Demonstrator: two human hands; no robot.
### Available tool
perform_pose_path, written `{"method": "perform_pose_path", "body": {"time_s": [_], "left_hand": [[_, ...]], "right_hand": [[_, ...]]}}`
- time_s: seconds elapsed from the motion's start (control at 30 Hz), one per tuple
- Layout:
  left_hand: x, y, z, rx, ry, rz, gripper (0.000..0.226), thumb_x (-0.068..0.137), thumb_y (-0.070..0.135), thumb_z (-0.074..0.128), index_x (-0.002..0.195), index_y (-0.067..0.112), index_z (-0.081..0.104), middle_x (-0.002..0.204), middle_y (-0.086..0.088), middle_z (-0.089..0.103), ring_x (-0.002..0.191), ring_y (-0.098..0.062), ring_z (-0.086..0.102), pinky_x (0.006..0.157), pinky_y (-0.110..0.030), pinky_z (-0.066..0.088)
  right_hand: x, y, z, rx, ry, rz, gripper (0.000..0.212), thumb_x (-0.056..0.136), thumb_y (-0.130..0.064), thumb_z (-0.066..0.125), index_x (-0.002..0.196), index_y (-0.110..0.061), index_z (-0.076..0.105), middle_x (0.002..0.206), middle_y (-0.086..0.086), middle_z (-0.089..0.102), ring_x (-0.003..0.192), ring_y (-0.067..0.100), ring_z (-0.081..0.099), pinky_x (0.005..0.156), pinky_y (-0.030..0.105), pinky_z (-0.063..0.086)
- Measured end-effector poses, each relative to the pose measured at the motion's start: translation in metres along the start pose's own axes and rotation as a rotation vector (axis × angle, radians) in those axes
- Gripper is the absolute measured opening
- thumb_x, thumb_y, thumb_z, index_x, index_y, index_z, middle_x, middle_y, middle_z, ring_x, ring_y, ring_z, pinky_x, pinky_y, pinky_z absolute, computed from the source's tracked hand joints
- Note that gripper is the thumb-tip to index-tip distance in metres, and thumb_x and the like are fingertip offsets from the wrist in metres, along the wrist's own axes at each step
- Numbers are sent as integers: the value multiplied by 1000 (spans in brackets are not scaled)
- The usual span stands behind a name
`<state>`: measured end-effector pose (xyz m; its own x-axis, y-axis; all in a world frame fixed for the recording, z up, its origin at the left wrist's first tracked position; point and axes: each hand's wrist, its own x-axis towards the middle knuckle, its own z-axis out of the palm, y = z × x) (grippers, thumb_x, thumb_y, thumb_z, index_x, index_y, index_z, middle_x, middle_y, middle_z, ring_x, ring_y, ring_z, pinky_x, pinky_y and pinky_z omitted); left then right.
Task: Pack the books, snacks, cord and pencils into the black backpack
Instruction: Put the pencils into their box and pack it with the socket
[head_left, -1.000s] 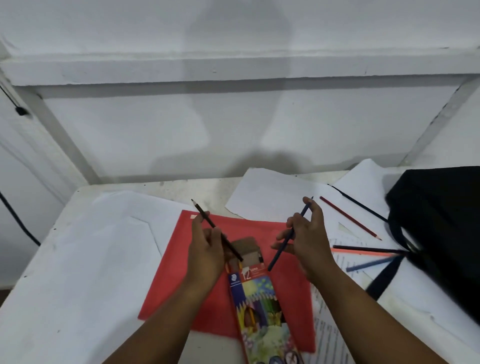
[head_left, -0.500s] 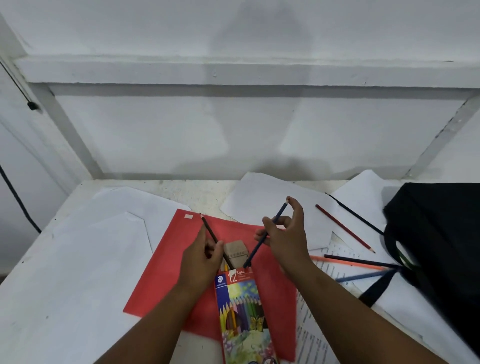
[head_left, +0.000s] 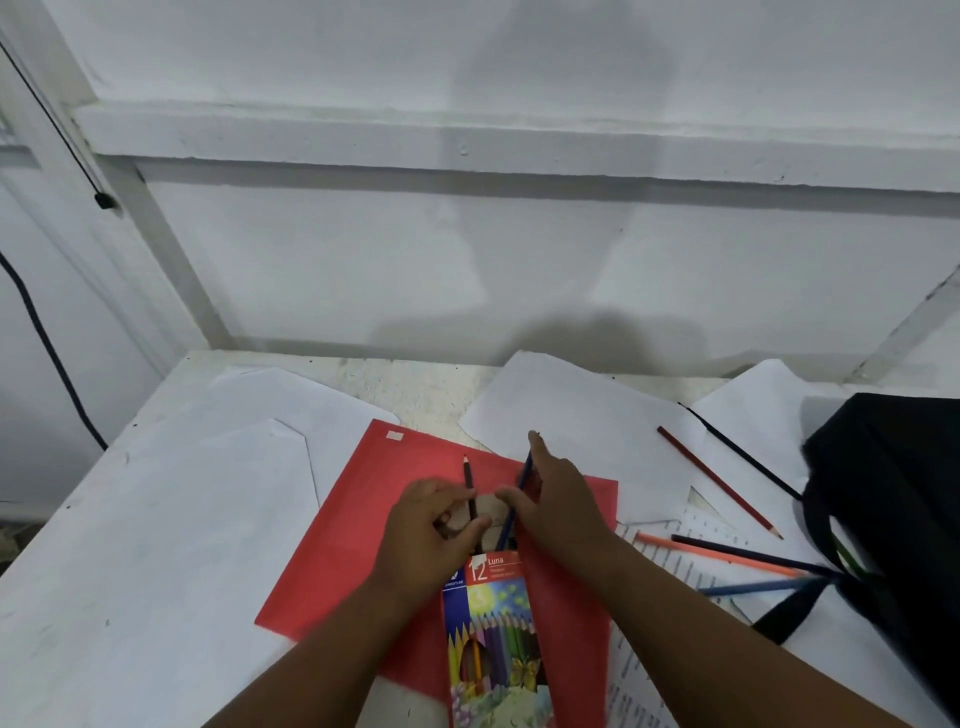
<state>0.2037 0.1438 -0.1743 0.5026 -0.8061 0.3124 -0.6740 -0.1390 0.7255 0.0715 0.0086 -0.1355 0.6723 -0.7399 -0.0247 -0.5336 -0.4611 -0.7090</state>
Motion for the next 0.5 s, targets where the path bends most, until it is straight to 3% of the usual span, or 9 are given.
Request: {"method": "perform_pose_path", "body": {"time_s": [0.07, 0.27, 0.4, 0.5], "left_hand": [[-1, 0, 1, -19, -22, 5, 30, 80, 45, 73, 102, 26, 78, 95, 13, 62, 97, -5, 55, 79, -21, 47], [-3, 2, -2, -83, -22, -3, 31, 82, 43, 62, 97, 23, 81, 110, 19, 60, 112, -2, 53, 90, -22, 50], [-4, 0, -3, -94, -29, -6, 18, 76, 33, 69, 90, 25, 77, 111, 18, 60, 114, -6, 55, 92, -23, 49], [-6, -1, -4, -81, -52, -27, 35, 72, 31, 75, 107, 29, 73, 131, 15, 55, 129, -3, 46, 102, -18, 40]], "right_hand": [[-3, 5, 4, -26, 13, -34, 82, 90, -39, 68, 155, -15, 24, 122, 6, 58, 107, 11, 47, 87, 18, 35], [-11, 21, 10, 0, 81, -111, 82, 88, -42, 69, 154, -18, 27, 121, 1, 56, 104, 7, 46, 83, 9, 34], [-13, 23, 12, 27, 94, -125, 87, 83, -52, 71, 151, -22, 27, 133, -4, 53, 117, 6, 47, 99, 23, 42], [-13, 24, 11, 37, 74, -126, 91, 76, -57, 73, 148, -25, 29, 128, -8, 56, 114, 4, 47, 98, 22, 42]]}}
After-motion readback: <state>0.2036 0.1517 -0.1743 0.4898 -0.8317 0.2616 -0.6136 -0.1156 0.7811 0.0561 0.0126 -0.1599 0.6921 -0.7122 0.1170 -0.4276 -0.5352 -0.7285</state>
